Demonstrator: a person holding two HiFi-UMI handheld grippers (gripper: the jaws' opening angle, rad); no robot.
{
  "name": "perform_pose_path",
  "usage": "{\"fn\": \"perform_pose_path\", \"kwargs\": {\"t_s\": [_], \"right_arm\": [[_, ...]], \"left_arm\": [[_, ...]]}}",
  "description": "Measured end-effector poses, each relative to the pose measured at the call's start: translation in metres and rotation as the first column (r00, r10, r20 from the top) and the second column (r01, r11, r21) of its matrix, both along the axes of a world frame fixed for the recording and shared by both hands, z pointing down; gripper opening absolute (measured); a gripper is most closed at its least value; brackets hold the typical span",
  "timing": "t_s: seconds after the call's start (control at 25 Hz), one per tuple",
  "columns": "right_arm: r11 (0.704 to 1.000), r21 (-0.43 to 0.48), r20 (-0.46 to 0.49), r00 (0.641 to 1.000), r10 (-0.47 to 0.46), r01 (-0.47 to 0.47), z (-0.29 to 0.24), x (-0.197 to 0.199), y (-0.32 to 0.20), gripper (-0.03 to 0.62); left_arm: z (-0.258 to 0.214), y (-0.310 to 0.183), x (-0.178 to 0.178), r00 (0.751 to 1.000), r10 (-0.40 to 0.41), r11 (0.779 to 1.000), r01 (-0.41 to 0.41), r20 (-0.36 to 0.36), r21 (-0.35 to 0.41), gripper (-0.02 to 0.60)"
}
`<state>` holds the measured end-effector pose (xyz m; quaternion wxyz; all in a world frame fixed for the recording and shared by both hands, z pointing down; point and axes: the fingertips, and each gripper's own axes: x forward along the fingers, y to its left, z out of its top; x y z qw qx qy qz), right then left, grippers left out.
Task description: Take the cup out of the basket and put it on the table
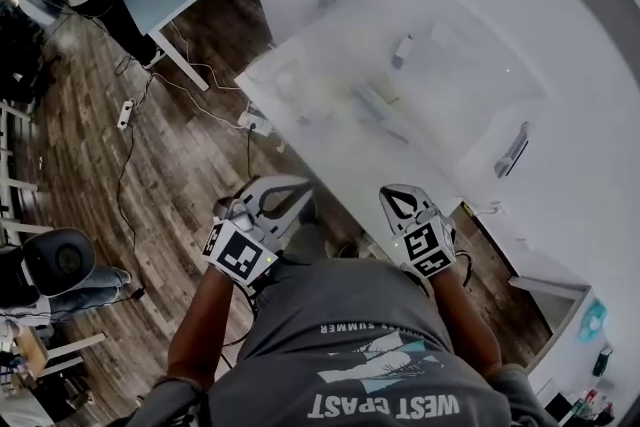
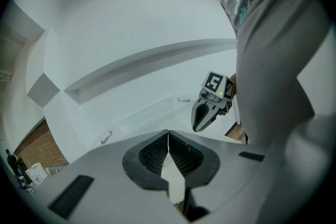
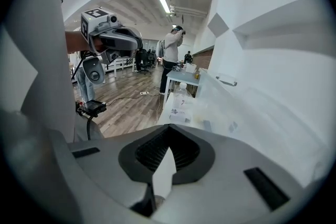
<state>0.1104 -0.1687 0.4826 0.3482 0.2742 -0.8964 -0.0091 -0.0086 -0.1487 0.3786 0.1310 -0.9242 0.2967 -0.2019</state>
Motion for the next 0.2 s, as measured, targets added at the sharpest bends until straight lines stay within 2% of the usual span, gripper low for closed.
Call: {"fn": "perform_pose_path", "kwargs": {"t_s": [0.2], "right_arm": [[1.0,-0.014,0.024,0.999,0.026,-0.025,-0.004,0.032,0.032,0.013]], "left_arm": [[0.001,0.03,0.025,1.0,0.011,1.0,-0.011,0.007,-0.023,0.015]]}}
